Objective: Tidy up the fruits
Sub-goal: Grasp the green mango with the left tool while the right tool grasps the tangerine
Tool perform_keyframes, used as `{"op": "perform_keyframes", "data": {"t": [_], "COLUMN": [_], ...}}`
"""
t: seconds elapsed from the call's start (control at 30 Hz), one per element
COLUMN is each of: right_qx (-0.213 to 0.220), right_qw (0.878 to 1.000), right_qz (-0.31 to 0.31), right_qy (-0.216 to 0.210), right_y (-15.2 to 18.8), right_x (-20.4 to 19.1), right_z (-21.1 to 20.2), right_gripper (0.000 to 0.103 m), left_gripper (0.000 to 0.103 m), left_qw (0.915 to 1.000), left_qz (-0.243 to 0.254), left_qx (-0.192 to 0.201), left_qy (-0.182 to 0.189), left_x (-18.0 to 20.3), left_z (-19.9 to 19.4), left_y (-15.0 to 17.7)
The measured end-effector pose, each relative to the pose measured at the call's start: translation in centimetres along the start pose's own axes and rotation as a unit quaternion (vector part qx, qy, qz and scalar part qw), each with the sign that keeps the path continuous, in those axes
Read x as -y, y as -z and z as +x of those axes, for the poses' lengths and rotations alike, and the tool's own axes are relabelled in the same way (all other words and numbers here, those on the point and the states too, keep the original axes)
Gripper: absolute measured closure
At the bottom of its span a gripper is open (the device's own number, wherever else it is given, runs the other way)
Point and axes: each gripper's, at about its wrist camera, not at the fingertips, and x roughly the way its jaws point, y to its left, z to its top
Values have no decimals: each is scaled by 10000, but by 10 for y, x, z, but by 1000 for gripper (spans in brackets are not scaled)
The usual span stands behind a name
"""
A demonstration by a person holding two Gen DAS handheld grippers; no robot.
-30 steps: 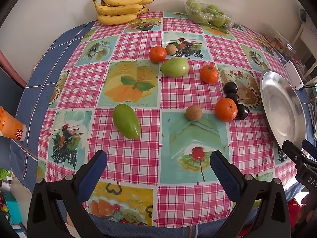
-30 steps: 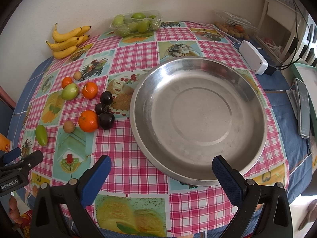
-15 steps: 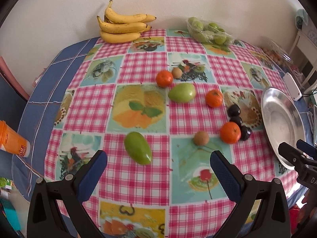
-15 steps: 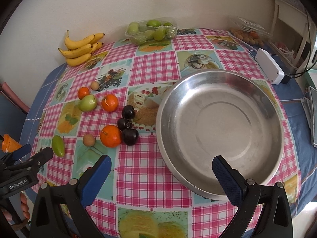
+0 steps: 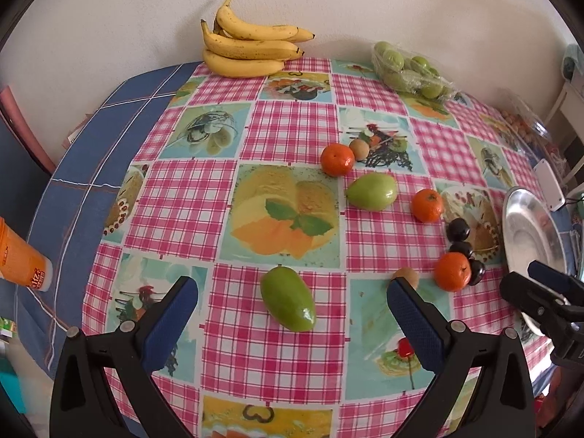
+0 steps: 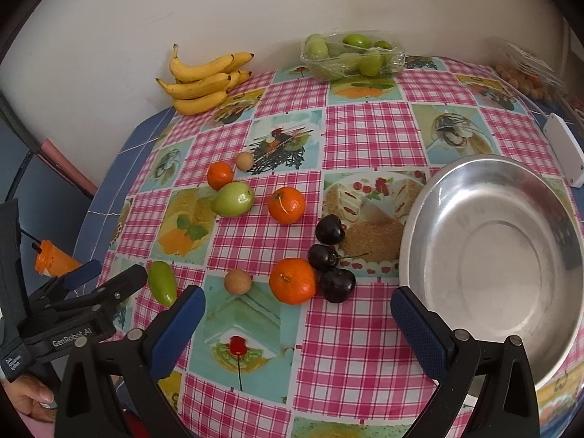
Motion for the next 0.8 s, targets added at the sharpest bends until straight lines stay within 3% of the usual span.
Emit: {"op": "perform_keyframes", "data": {"t": [0.13, 0.2, 0.33, 0.47, 0.53, 0.8], "right_qx": [-129, -210, -347, -444, -488, -666], "right_qw": [9999, 9998, 9992, 9987, 9984, 9970], "right_qz": [-39, -59, -162, -214, -224, -274], "right_qy": [6, 18, 112, 159, 161, 283], "right_y": [-3, -4, -6, -8, -9, -9], "right_x": [-5, -7, -13, -16, -17, -19], "right_z": [11, 17, 29, 37, 40, 53], "right_gripper": [5, 13, 23, 41, 49, 57], "left_gripper": [0, 0, 0, 1, 8, 28], "left_qw": [9997, 9991, 9988, 9971, 9967, 9937], "left_qz": [-69, -193, -267, -427, -424, -519], "left_qx": [-185, -270, -376, -514, -562, -796], "left_qy": [131, 276, 166, 374, 411, 603], "left_x": [-5, -9, -13, -19, -19, -19], "left_z": [10, 16, 26, 35, 39, 52], "left_y": [-1, -1, 0, 1, 1, 1]}}
